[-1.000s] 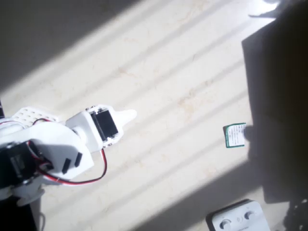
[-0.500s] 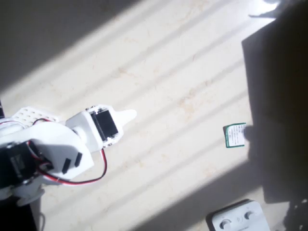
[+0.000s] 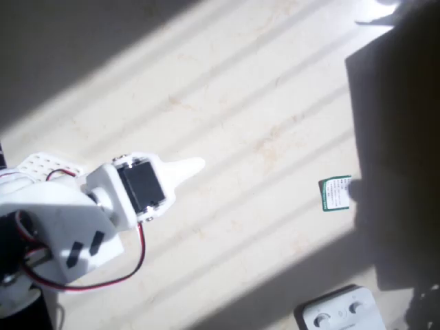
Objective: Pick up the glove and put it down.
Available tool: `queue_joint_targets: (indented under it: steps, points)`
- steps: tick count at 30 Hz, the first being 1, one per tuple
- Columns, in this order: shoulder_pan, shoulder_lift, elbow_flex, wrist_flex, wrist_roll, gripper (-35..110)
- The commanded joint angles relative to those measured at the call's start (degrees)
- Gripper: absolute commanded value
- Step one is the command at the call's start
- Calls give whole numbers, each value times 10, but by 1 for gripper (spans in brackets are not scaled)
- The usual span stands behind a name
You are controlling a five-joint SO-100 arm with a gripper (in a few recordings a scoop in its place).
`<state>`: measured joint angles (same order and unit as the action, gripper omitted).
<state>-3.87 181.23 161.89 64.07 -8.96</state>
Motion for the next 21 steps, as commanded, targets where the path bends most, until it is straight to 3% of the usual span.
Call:
queue_joint_targets:
  steps: [1,8,21]
  points:
    - [-1,-132,-120,-8,4,1]
    - [-27,-432,-449,-8,-1,1]
    - [-225,-831,-866,-4,4,4]
